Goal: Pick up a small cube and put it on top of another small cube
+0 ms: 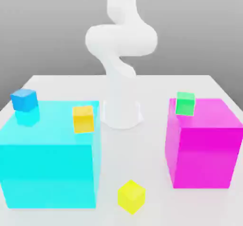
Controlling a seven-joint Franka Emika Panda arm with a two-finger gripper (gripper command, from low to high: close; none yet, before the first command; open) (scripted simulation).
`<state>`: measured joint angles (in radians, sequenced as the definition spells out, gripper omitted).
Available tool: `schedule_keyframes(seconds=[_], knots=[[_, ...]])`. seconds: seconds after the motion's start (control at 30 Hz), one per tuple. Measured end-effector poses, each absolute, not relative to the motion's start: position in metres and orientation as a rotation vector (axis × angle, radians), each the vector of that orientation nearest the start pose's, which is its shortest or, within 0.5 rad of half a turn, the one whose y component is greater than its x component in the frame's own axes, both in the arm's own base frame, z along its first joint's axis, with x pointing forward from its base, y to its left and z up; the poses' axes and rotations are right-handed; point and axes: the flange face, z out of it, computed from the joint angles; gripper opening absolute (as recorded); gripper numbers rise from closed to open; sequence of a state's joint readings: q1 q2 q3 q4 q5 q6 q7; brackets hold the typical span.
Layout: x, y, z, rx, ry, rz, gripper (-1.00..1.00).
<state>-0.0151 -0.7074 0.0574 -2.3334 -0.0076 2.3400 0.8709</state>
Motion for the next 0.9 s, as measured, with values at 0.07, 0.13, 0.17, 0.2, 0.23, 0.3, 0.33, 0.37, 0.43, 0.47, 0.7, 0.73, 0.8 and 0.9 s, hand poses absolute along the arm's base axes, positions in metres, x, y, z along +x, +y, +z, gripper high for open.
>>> schedule_keyframes(seconds=[0.07, 0.13, 0.17, 0.2, 0.23, 0.3, 0.33, 0.37, 0.43, 0.47, 0.7, 0.73, 0.8, 0.9], knots=[[0.407, 0.04, 0.622, -2.531, 1.141, -0.855, 0.0], [0.427, 0.052, 0.579, -2.559, 1.2, -0.772, 0.0], [0.435, 0.053, 0.559, -2.56, 1.244, -0.731, 0.0], [0.443, 0.052, 0.539, -2.558, 1.291, -0.691, 0.0], [0.449, 0.051, 0.518, -2.552, 1.34, -0.652, 0.0], [0.46, 0.048, 0.477, -2.537, 1.441, -0.572, 0.0], [0.463, 0.046, 0.457, -2.527, 1.492, -0.533, 0.0], [0.466, 0.044, 0.436, -2.516, 1.542, -0.493, 0.0], [0.469, 0.041, 0.395, -2.492, 1.642, -0.413, 0.0], [0.469, 0.04, 0.375, -2.478, 1.691, -0.373, 0.0], [0.443, 0.035, 0.24, -2.35, 2.027, -0.086, 0.0], [0.436, 0.036, 0.221, -2.329, 2.071, -0.042, 0.0], [0.429, 0.029, 0.199, -2.284, 2.146, -0.009, 0.0], [0.428, 0.027, 0.166, -2.267, 2.17, 0.0, 0.0]])
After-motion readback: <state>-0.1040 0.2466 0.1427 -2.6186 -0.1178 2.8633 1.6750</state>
